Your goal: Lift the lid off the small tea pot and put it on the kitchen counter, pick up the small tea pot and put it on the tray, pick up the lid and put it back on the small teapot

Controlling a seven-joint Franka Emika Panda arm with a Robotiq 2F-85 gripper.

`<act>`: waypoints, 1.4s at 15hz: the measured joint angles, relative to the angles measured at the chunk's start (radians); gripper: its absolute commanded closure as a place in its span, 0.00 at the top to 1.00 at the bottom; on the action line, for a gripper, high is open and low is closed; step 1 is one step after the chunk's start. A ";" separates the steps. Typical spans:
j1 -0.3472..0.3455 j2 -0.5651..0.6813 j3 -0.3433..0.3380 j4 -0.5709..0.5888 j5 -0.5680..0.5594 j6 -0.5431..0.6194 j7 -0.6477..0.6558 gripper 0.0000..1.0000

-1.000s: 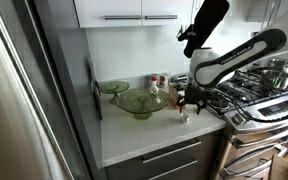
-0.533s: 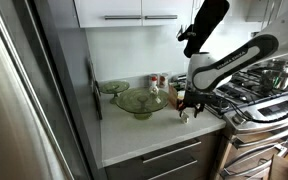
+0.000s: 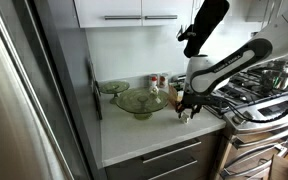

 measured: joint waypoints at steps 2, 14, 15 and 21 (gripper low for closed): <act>0.002 0.004 0.000 0.001 0.000 0.003 -0.007 0.29; 0.004 -0.078 -0.007 -0.002 -0.091 -0.032 -0.008 0.29; 0.004 -0.104 -0.006 -0.002 -0.105 -0.053 -0.008 0.29; 0.007 -0.254 0.040 0.012 -0.117 -0.187 -0.010 0.29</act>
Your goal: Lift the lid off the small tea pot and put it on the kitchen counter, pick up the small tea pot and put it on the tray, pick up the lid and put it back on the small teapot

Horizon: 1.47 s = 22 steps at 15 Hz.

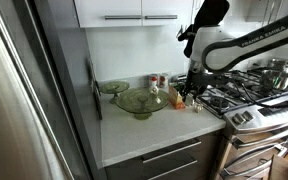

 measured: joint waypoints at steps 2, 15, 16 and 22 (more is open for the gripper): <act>0.009 -0.026 0.027 0.030 0.008 -0.048 -0.002 0.29; 0.083 0.325 0.109 0.511 0.006 -0.159 -0.030 0.29; 0.086 0.364 0.104 0.550 0.006 -0.170 -0.030 0.29; 0.121 0.526 0.061 0.735 0.006 -0.263 -0.030 0.29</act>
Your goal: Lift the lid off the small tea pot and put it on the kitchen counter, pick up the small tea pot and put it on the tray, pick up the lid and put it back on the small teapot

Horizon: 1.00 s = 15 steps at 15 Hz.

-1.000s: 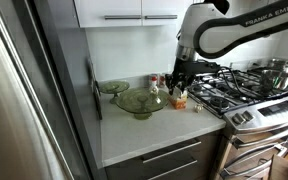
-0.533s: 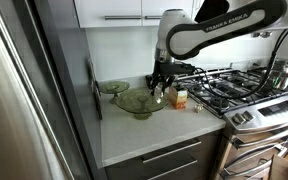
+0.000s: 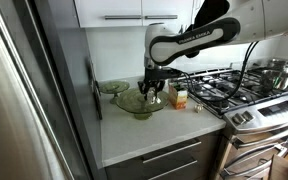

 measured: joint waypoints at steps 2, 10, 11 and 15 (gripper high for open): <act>0.010 0.026 -0.012 0.037 0.000 -0.029 0.000 0.29; 0.020 0.062 -0.034 0.064 0.005 -0.045 -0.004 0.29; 0.020 0.061 -0.034 0.064 0.010 -0.045 -0.006 0.79; 0.020 0.061 -0.035 0.064 0.022 -0.044 -0.009 0.99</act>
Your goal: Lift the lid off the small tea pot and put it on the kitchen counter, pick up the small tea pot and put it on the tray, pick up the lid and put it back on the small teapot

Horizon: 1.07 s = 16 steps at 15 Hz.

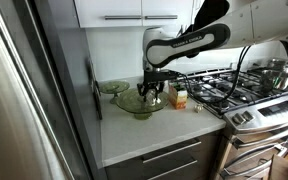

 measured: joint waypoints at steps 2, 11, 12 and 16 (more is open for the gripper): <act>0.000 -0.006 0.000 0.000 0.003 0.002 0.000 1.00; 0.000 -0.142 -0.013 -0.054 0.003 0.012 0.003 1.00; -0.003 -0.175 -0.023 -0.087 0.003 0.019 0.006 1.00; -0.050 -0.309 -0.065 -0.275 0.014 0.067 0.046 1.00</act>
